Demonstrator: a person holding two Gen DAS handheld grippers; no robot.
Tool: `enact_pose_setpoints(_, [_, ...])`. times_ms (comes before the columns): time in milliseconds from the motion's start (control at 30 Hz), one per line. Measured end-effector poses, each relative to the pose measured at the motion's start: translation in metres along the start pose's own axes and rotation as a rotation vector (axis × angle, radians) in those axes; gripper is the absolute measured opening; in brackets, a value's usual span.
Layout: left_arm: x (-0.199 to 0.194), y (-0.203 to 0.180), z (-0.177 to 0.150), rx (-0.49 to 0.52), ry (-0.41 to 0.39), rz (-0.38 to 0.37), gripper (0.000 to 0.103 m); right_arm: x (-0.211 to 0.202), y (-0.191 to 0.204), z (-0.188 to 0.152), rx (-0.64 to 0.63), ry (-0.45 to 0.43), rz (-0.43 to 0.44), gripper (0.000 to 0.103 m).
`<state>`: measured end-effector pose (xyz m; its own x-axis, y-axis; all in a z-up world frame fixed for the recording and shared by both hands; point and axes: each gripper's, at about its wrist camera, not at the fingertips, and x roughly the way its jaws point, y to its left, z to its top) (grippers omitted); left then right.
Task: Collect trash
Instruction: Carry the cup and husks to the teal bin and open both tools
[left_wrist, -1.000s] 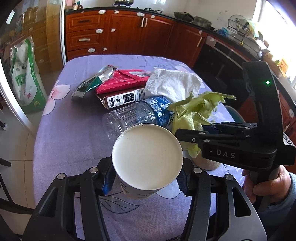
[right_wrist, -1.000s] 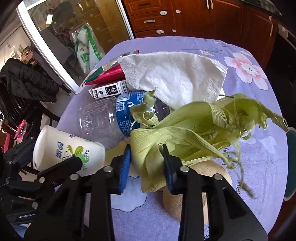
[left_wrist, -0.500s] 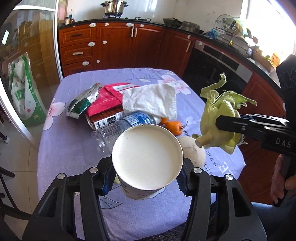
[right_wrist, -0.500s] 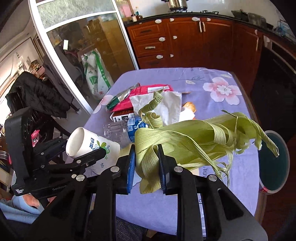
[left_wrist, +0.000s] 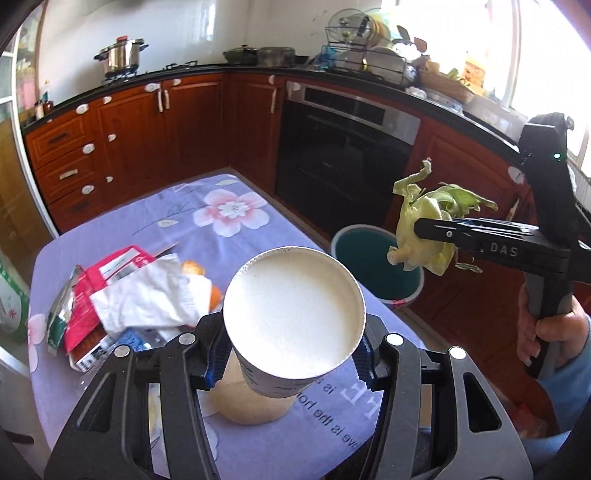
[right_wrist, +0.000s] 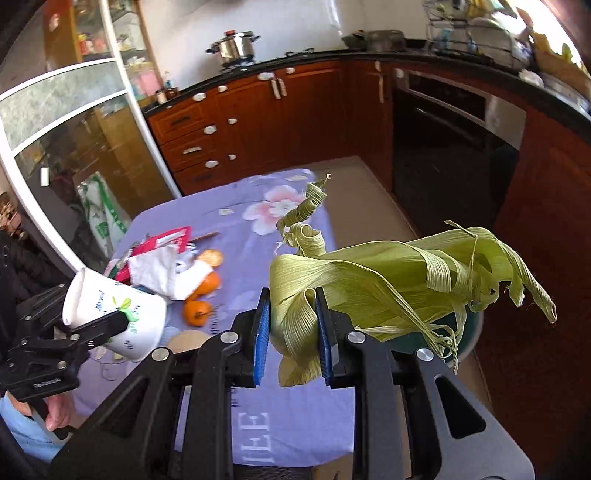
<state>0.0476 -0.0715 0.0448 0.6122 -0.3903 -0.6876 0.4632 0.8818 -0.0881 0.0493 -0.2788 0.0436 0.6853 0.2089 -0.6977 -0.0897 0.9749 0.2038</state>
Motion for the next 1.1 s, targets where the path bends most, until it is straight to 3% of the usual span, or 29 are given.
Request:
enact_pose_setpoints(133, [0.040, -0.030, 0.022, 0.061, 0.031, -0.049, 0.056, 0.022, -0.063, -0.006, 0.110, 0.040, -0.046, 0.022])
enact_pose_setpoints(367, [0.117, -0.075, 0.062, 0.134, 0.083, -0.127, 0.056, 0.073, -0.119, -0.007, 0.212, 0.107, -0.036, 0.024])
enact_pose_setpoints(500, [0.158, -0.090, 0.076, 0.151, 0.116, -0.141, 0.056, 0.100, -0.135, -0.001, 0.227, 0.145, -0.033, 0.039])
enact_pose_setpoints(533, [0.164, -0.092, 0.078, 0.152, 0.124, -0.141, 0.056, 0.105, -0.139, 0.003, 0.238, 0.153, -0.023, 0.054])
enact_pose_setpoints(600, [0.180, -0.095, 0.081, 0.149, 0.145, -0.146, 0.056, 0.110, -0.145, 0.009, 0.262, 0.152, -0.009, 0.070])
enact_pose_setpoints(767, [0.207, -0.105, 0.085, 0.148, 0.183, -0.162, 0.056, 0.104, -0.155, 0.019, 0.254, 0.110, -0.030, 0.075])
enact_pose_setpoints(1100, [0.257, -0.152, 0.091, 0.207, 0.229, -0.228, 0.059, 0.072, -0.189, 0.016, 0.303, 0.049, -0.195, 0.093])
